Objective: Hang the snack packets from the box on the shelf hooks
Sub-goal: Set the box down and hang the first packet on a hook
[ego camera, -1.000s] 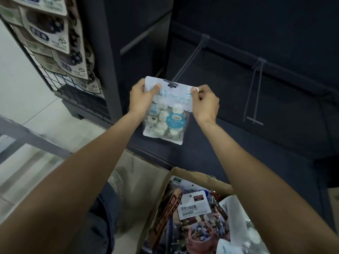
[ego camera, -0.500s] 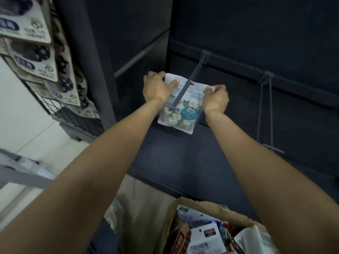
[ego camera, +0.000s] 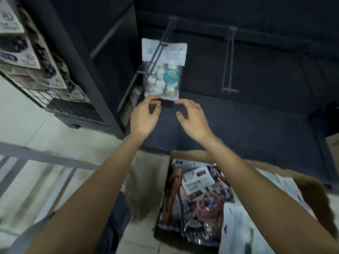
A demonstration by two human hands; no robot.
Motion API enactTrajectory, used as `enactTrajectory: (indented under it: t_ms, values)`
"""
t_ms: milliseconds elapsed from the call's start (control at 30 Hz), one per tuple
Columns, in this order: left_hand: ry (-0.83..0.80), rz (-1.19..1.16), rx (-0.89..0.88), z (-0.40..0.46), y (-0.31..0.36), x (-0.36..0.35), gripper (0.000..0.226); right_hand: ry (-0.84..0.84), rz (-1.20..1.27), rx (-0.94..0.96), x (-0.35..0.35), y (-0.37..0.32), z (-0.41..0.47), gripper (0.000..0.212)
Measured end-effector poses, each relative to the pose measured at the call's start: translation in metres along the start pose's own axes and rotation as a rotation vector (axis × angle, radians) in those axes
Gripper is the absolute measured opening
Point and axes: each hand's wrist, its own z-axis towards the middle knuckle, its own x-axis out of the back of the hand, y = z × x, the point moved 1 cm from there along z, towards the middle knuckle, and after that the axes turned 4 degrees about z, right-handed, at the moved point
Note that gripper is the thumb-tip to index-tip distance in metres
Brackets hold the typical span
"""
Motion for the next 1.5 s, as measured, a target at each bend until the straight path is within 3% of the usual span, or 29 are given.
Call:
enactTrajectory:
  t_ms: [167, 267, 367, 500, 633, 733, 833, 933, 1000, 1100, 1200, 1333, 1500]
  values:
    - [-0.150, 0.124, -0.179, -0.114, 0.033, -0.035, 0.027, -0.114, -0.109, -0.169, 0.030, 0.046, -0.134, 0.022]
    - [-0.366, 0.190, -0.249, -0.168, 0.047, -0.070, 0.024, -0.170, -0.273, -0.287, 0.054, 0.084, -0.209, 0.023]
    - [-0.602, 0.320, -0.280, -0.206, 0.058, -0.109, 0.037, -0.093, -0.235, -0.328, 0.079, 0.110, -0.267, 0.029]
    - [-0.808, 0.426, -0.078, -0.233, 0.053, -0.161, 0.062, 0.064, -0.276, -0.125, 0.094, 0.124, -0.300, 0.026]
    - [-0.890, 0.273, 0.247, -0.256, 0.038, -0.190, 0.055, 0.262, -0.216, -0.284, 0.112, 0.149, -0.316, 0.032]
    - [-0.897, 0.186, 0.370, -0.274, 0.025, -0.194, 0.055, 0.082, -0.344, -0.453, 0.117, 0.174, -0.322, 0.053]
    - [-0.811, 0.250, 0.261, -0.288, 0.026, -0.187, 0.034, -0.113, -0.305, -0.500, 0.110, 0.184, -0.331, 0.068]
    - [-0.706, 0.114, 0.206, -0.290, 0.035, -0.172, 0.018, -0.061, -0.267, -0.518, 0.110, 0.175, -0.331, 0.072]
    - [-0.670, 0.003, 0.130, -0.285, 0.050, -0.154, 0.012, -0.006, -0.205, -0.394, 0.114, 0.160, -0.324, 0.070]
    - [-0.698, -0.081, -0.015, -0.268, 0.078, -0.126, 0.011, -0.036, -0.038, -0.266, 0.118, 0.133, -0.308, 0.070]
    - [-0.750, -0.123, -0.067, -0.250, 0.103, -0.103, 0.012, 0.071, 0.019, -0.235, 0.124, 0.115, -0.290, 0.064]
    - [-0.628, -0.145, -0.024, -0.232, 0.125, -0.077, 0.021, 0.123, -0.024, -0.137, 0.125, 0.092, -0.274, 0.058]
    - [-0.419, -0.221, 0.069, -0.219, 0.128, -0.043, 0.017, 0.075, 0.171, -0.050, 0.108, 0.044, -0.279, 0.083]
